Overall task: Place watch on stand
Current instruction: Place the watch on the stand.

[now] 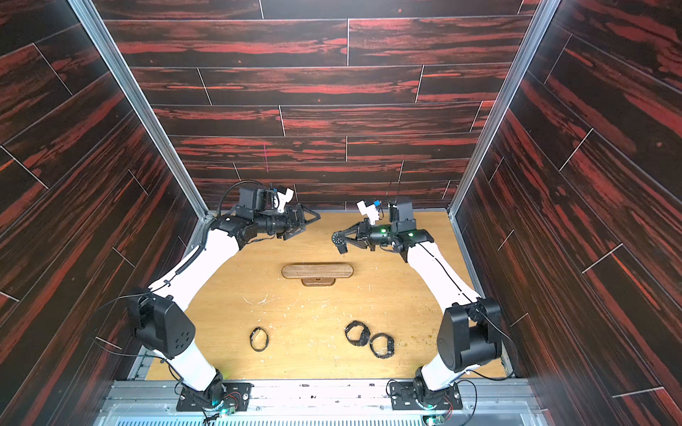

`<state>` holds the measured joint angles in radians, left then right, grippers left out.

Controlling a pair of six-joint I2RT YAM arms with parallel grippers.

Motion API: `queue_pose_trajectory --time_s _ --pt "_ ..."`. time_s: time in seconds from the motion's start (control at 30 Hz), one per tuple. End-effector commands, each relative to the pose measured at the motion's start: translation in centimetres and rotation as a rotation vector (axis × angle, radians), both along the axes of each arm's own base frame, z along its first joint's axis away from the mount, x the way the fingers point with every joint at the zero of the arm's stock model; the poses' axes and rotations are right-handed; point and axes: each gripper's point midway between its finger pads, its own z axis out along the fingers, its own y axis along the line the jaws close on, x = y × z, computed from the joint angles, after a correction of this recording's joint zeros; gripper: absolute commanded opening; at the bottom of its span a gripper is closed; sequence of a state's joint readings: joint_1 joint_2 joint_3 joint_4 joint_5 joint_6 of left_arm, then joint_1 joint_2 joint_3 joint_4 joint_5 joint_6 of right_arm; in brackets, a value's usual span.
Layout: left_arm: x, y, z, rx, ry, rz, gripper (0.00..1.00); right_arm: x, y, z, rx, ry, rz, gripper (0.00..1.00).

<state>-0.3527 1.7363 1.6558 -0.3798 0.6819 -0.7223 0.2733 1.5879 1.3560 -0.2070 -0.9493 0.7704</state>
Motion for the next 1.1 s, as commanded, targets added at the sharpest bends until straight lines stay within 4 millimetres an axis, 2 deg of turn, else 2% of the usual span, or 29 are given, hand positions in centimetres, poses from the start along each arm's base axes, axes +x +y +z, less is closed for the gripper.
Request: queue_pose_trajectory --time_s 0.0,0.07,0.2,0.3,0.37,0.47,0.57,0.9,1.07 --pt "-0.3 -0.7 1.3 -0.031 -0.015 -0.037 0.90 -0.6 -0.3 2.4 0.067 -0.033 0.034 0.00" --pt "-0.4 -0.9 1.6 -0.043 -0.021 -0.040 0.85 -0.6 -0.4 2.8 0.089 -0.035 0.044 0.00" --pt "-0.8 -1.6 2.2 -0.084 -0.025 -0.062 0.84 -0.4 -0.4 3.2 0.124 -0.015 0.071 0.00" --pt "-1.4 -2.4 2.9 -0.126 -0.032 -0.087 0.80 -0.1 -0.4 3.3 0.133 -0.009 0.068 0.00" --pt "-1.9 -2.9 3.2 -0.147 -0.035 -0.099 0.73 0.1 -0.4 3.6 0.141 -0.010 0.067 0.00" --pt "-2.5 -3.7 3.8 -0.179 -0.041 -0.118 0.57 0.5 -0.3 3.7 0.147 -0.004 0.061 0.00" --pt "-3.1 -4.3 4.2 -0.208 -0.040 -0.132 0.52 0.8 -0.3 3.7 0.150 0.000 0.054 0.00" --pt "-3.7 -5.3 6.2 -0.322 -0.045 -0.144 0.50 1.3 -0.2 3.6 0.168 0.017 0.050 0.00" --pt "-4.0 -5.8 6.4 -0.326 -0.044 -0.156 0.45 1.4 -0.1 3.8 0.184 0.022 0.055 0.00"
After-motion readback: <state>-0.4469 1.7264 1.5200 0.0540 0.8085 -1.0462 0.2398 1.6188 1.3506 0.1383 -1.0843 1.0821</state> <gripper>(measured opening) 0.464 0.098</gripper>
